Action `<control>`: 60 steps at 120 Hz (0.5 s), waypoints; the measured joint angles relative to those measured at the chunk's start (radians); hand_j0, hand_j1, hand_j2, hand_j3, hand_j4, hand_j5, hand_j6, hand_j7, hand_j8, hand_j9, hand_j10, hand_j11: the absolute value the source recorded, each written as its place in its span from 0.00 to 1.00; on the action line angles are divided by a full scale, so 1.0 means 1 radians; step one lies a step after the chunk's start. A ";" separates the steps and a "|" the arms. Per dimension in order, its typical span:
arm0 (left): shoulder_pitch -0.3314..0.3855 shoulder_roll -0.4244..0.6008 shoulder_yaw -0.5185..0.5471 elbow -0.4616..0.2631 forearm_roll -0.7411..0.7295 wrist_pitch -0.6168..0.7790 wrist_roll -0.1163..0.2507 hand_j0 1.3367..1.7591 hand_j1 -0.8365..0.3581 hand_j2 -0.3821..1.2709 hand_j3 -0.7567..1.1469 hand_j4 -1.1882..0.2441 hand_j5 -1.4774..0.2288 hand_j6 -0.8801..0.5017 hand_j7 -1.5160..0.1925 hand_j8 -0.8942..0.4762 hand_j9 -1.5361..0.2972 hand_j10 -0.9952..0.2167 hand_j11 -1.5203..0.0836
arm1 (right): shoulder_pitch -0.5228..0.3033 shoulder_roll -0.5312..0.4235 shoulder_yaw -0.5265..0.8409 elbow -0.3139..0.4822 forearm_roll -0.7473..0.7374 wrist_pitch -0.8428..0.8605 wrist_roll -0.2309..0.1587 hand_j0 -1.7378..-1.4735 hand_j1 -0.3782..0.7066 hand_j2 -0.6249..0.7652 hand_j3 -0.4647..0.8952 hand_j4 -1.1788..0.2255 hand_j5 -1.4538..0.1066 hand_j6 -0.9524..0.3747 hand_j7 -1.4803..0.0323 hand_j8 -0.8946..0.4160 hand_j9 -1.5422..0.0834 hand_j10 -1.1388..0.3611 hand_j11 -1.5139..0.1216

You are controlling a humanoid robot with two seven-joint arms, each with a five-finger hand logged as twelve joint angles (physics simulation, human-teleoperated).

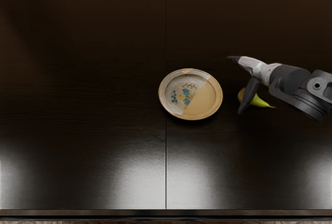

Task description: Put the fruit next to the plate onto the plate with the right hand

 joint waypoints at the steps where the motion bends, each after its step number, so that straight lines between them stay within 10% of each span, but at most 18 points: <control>1: 0.000 0.000 0.000 0.000 0.000 0.000 0.000 0.76 0.99 0.23 0.40 0.83 0.87 0.63 0.89 0.65 0.84 0.82 0.95 | 0.000 0.000 -0.001 0.000 -0.001 0.000 0.000 0.30 0.03 0.45 0.34 0.84 0.93 0.71 0.98 0.68 0.95 0.76 0.93; 60: 0.000 0.000 0.000 0.000 0.000 0.000 0.000 0.76 0.99 0.23 0.40 0.83 0.87 0.63 0.89 0.65 0.84 0.82 0.95 | 0.010 -0.018 -0.060 -0.003 -0.037 -0.096 0.000 0.30 0.03 0.45 0.34 0.84 0.93 0.71 0.98 0.68 0.95 0.76 0.93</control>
